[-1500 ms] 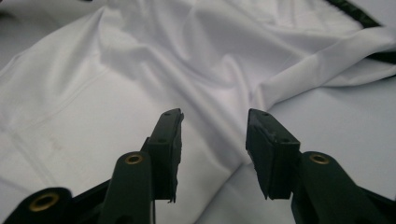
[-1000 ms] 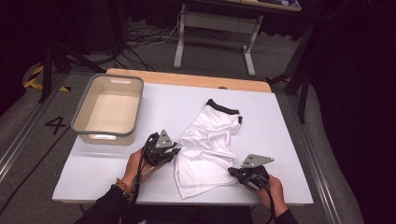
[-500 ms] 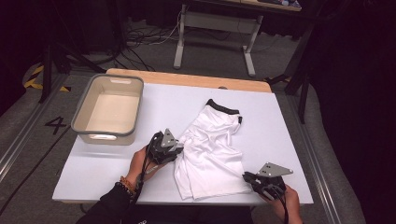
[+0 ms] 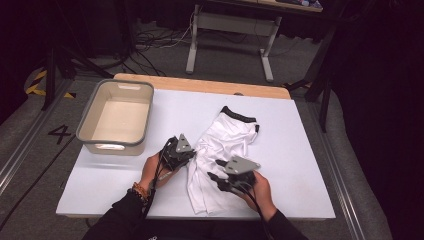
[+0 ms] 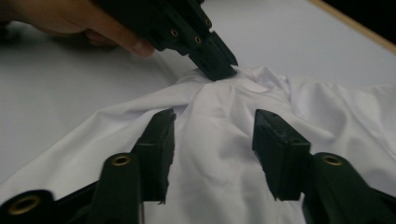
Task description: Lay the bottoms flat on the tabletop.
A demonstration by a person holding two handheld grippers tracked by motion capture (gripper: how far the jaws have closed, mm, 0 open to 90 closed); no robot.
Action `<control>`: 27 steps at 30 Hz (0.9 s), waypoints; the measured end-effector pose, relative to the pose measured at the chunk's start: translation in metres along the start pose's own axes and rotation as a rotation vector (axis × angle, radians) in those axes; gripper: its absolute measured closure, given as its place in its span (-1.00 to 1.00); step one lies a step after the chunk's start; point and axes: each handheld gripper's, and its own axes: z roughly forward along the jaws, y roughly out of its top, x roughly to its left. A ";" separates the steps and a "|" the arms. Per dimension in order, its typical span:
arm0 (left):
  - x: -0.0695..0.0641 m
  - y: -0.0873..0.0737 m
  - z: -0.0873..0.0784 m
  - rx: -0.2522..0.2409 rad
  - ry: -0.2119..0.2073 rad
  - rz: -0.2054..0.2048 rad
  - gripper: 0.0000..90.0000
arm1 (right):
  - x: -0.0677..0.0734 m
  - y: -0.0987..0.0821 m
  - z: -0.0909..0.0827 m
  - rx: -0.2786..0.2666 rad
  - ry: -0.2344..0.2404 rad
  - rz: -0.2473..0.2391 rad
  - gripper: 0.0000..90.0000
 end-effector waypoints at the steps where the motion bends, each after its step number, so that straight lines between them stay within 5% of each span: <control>1: 0.001 -0.001 -0.002 -0.009 0.000 -0.009 0.91 | -0.002 0.004 0.011 0.021 0.004 0.002 0.02; 4: 0.004 -0.004 -0.008 -0.016 0.000 -0.032 0.91 | -0.009 0.006 0.038 0.070 -0.027 0.021 0.00; 7: 0.004 -0.008 -0.010 -0.006 -0.004 -0.033 0.91 | -0.014 0.000 0.052 0.106 -0.012 0.071 0.37; 11: 0.006 -0.009 -0.009 0.006 0.006 -0.037 0.89 | -0.017 -0.001 0.045 0.080 -0.029 0.079 1.00; 19: 0.004 -0.010 -0.010 0.019 0.047 -0.031 0.81 | -0.035 -0.004 -0.006 -0.096 -0.049 0.146 1.00; 23: 0.001 -0.007 -0.017 -0.006 0.076 -0.028 0.63 | -0.036 -0.002 -0.015 -0.112 -0.070 0.138 1.00; 27: -0.011 0.003 -0.024 -0.071 0.009 0.019 0.39 | -0.039 -0.001 -0.022 -0.145 -0.099 0.156 1.00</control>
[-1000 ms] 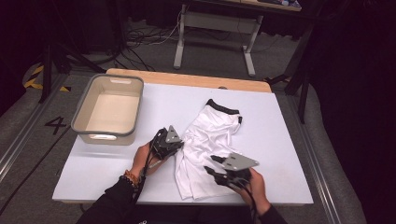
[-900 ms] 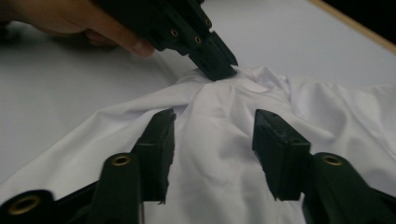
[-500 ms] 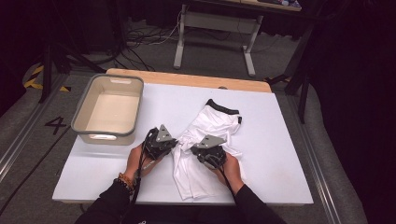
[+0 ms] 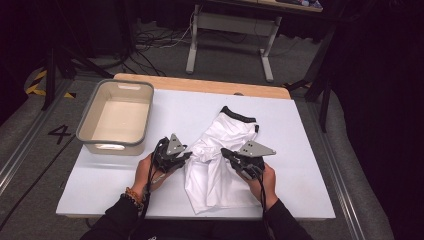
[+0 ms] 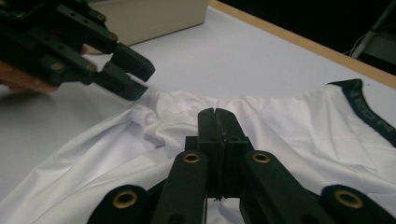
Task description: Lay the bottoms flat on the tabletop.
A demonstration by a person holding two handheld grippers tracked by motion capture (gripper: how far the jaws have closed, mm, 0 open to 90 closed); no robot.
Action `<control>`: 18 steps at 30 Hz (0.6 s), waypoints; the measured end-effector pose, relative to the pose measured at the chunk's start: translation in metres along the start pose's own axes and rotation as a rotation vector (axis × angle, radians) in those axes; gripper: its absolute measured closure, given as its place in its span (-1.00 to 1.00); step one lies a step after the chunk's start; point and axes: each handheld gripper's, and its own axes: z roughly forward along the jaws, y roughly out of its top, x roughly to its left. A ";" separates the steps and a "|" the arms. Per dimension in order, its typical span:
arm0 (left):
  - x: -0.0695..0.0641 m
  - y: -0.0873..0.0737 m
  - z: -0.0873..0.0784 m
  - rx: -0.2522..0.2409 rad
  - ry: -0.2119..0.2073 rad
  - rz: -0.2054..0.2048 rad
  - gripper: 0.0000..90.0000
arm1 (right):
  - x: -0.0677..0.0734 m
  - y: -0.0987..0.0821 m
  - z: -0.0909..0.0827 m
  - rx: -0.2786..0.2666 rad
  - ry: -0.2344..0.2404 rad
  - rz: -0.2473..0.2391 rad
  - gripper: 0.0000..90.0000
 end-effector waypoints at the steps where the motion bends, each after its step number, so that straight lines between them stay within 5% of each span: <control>1: -0.005 0.004 0.001 0.004 -0.015 0.023 0.34 | -0.001 0.000 -0.001 -0.008 -0.004 0.006 1.00; 5: -0.022 0.014 0.017 0.054 -0.029 0.100 0.15 | -0.004 0.002 -0.005 -0.037 -0.011 0.040 1.00; 12: -0.030 0.017 0.039 0.110 -0.007 0.117 -0.11 | -0.006 0.003 -0.008 -0.057 -0.009 0.069 1.00; 18: -0.022 0.018 0.039 0.056 0.160 0.100 0.05 | -0.005 0.003 -0.008 -0.054 0.018 0.070 1.00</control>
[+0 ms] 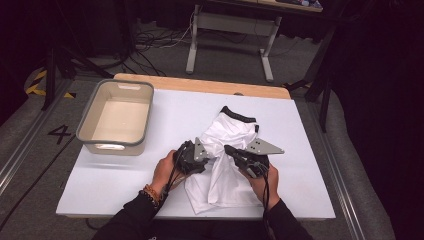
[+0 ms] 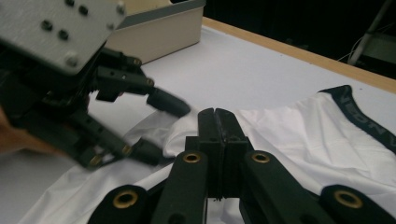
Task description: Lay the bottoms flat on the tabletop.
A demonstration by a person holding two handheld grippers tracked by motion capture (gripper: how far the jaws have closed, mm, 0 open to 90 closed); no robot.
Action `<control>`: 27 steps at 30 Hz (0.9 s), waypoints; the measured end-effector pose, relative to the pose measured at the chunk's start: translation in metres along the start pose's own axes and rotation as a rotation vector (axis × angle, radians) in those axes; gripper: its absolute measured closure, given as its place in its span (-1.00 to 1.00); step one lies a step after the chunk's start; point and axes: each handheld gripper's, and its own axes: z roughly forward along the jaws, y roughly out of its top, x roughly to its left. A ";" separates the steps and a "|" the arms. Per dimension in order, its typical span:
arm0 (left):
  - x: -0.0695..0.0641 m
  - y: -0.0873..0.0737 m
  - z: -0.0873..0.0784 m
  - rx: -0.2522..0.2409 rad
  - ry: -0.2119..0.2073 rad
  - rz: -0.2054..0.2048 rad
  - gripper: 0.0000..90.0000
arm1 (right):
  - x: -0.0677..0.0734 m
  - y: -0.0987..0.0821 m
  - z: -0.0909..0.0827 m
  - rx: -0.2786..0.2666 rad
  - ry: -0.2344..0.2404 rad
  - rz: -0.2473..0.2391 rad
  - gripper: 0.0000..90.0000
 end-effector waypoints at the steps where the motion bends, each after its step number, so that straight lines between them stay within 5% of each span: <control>1: 0.004 -0.001 -0.002 -0.015 0.016 -0.016 0.13 | 0.001 0.000 0.001 0.007 0.006 -0.006 1.00; 6: 0.020 -0.009 -0.012 -0.050 0.077 -0.071 0.49 | 0.006 -0.003 0.005 0.031 0.034 -0.020 1.00; 10: 0.027 -0.012 -0.018 -0.074 0.070 -0.114 0.62 | 0.006 -0.004 0.007 0.043 0.044 -0.018 0.94; 12: 0.028 -0.012 -0.021 -0.074 0.074 -0.119 0.64 | 0.006 -0.004 0.008 0.064 0.051 -0.029 0.75; 16: 0.031 -0.015 -0.029 -0.075 0.080 -0.119 0.61 | -0.004 -0.006 0.006 0.095 0.003 -0.027 0.38; 21: 0.040 -0.018 -0.041 -0.122 0.082 -0.191 0.48 | -0.028 -0.019 -0.005 0.148 -0.100 -0.046 0.35; 27: 0.045 -0.017 -0.053 -0.172 0.086 -0.230 0.43 | -0.062 -0.032 -0.022 0.173 -0.196 0.021 0.24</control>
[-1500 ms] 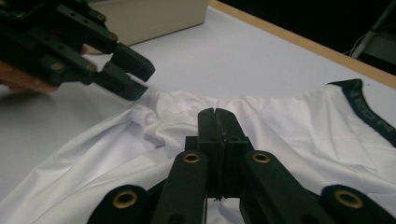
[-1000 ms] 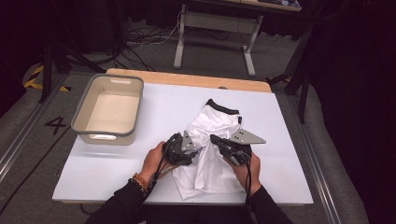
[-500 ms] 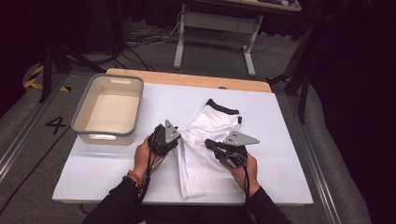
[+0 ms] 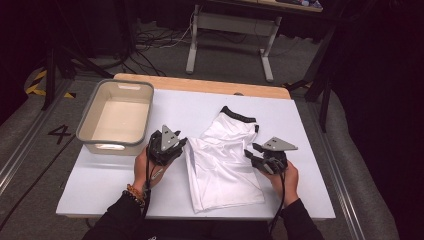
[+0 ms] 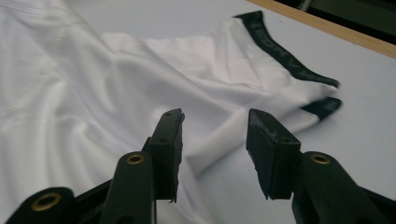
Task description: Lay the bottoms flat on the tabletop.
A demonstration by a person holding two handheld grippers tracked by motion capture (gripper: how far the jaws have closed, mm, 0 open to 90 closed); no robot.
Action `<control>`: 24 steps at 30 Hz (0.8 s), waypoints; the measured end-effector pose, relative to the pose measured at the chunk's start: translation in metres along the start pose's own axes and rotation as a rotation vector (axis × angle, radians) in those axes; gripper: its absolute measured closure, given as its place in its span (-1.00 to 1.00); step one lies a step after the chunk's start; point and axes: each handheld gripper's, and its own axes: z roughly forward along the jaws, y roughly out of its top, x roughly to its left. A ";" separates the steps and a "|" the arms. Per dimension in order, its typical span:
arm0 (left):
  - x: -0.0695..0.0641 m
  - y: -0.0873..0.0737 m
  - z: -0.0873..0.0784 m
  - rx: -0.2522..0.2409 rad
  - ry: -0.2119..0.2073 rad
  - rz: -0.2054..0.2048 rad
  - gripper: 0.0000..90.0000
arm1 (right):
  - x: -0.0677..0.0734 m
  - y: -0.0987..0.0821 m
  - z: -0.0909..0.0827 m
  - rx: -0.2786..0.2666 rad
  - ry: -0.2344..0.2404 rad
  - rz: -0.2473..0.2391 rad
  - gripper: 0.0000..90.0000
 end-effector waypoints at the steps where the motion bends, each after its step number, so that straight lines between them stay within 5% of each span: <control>1: 0.001 0.001 -0.002 -0.012 -0.003 -0.016 0.43 | -0.005 -0.002 -0.001 0.001 -0.014 0.011 0.20; 5: 0.005 0.007 -0.010 -0.021 -0.004 -0.020 0.36 | -0.022 -0.007 -0.001 -0.007 -0.038 0.084 0.02; 8: -0.009 0.009 -0.012 -0.011 -0.075 0.038 0.28 | -0.029 -0.005 0.004 -0.013 -0.064 0.113 -0.21; 15: -0.068 0.007 -0.014 0.052 -0.290 0.198 -0.01 | -0.054 0.011 0.039 -0.003 -0.049 0.188 -0.37; 19: -0.097 0.001 -0.013 0.069 -0.417 0.242 -0.08 | -0.065 0.019 0.066 0.062 -0.032 0.237 -0.47; 24: -0.122 -0.009 -0.004 0.168 -0.599 0.312 -0.21 | -0.075 0.021 0.089 0.119 -0.037 0.299 -0.54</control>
